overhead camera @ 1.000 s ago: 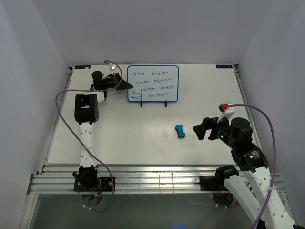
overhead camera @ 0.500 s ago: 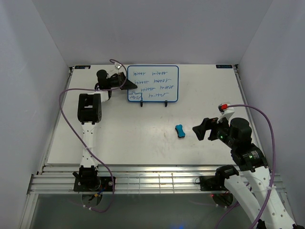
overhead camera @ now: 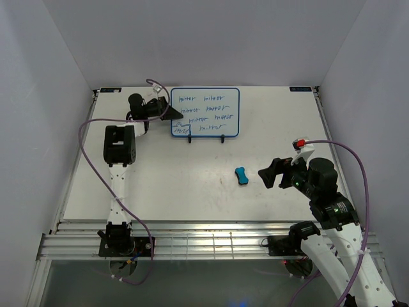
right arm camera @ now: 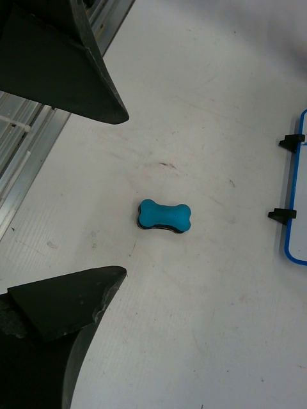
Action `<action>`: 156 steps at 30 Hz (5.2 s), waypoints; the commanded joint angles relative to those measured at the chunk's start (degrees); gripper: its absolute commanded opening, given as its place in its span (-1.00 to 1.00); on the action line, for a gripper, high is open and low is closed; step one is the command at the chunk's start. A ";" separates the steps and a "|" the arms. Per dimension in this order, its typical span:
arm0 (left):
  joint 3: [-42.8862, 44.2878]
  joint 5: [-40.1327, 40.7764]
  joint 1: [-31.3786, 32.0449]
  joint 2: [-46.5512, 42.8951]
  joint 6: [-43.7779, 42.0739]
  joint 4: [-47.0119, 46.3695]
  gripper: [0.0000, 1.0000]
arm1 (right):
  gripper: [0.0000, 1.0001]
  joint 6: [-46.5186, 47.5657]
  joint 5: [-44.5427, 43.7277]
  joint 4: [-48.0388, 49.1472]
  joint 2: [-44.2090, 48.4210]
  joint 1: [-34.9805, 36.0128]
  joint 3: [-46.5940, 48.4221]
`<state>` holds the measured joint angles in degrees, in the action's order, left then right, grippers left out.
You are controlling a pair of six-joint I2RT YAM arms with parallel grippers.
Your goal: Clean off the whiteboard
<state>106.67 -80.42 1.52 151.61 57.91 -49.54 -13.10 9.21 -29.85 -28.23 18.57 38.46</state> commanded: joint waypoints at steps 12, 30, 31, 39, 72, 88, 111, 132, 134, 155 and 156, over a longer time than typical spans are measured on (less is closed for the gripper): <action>-0.50 -1.75 -1.34 -0.79 1.59 -4.69 -0.40 | 0.96 0.36 1.07 2.42 -0.60 0.24 0.04; -1.73 -2.19 -1.34 0.61 3.87 -8.55 -0.46 | 0.96 0.53 1.16 2.25 -0.69 0.24 0.04; -1.73 -2.28 -1.34 0.70 4.66 -9.51 -0.50 | 0.96 0.53 1.07 2.25 -0.69 0.24 0.04; -0.94 -2.28 -1.34 1.49 6.34 -11.28 -0.51 | 0.97 0.45 1.16 2.42 -0.95 0.24 -0.22; 2.31 2.29 -1.34 -0.79 24.08 -28.15 -1.00 | 0.97 0.53 1.07 2.34 -0.16 0.24 -0.66; 3.19 7.82 -0.90 -9.56 27.69 -28.86 -1.00 | 0.97 0.45 0.46 2.34 0.02 0.24 -1.02; -40.09 13.27 0.06 -62.20 -8.58 17.39 -1.00 | 0.88 -1.31 -6.31 -5.91 -3.06 0.24 7.42; -71.69 35.41 2.87 -106.43 -39.10 59.29 -1.00 | 0.71 3.43 5.64 1.11 -23.61 0.24 4.95; -71.96 37.35 5.06 -107.66 -41.11 61.39 -1.00 | 0.62 5.01 3.98 0.58 -29.50 0.33 6.18; -72.22 43.77 13.51 -107.75 -43.67 65.18 -1.00 | 0.36 3.35 -12.99 5.67 -60.01 13.16 17.53; -72.22 43.86 13.60 -107.84 -43.67 65.18 -1.00 | 0.35 3.35 -12.99 5.76 -60.97 13.25 18.14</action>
<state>34.09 -36.97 14.57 44.73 15.46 16.75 -9.63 -2.02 -26.96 -87.72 31.24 53.32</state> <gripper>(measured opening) 0.108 0.677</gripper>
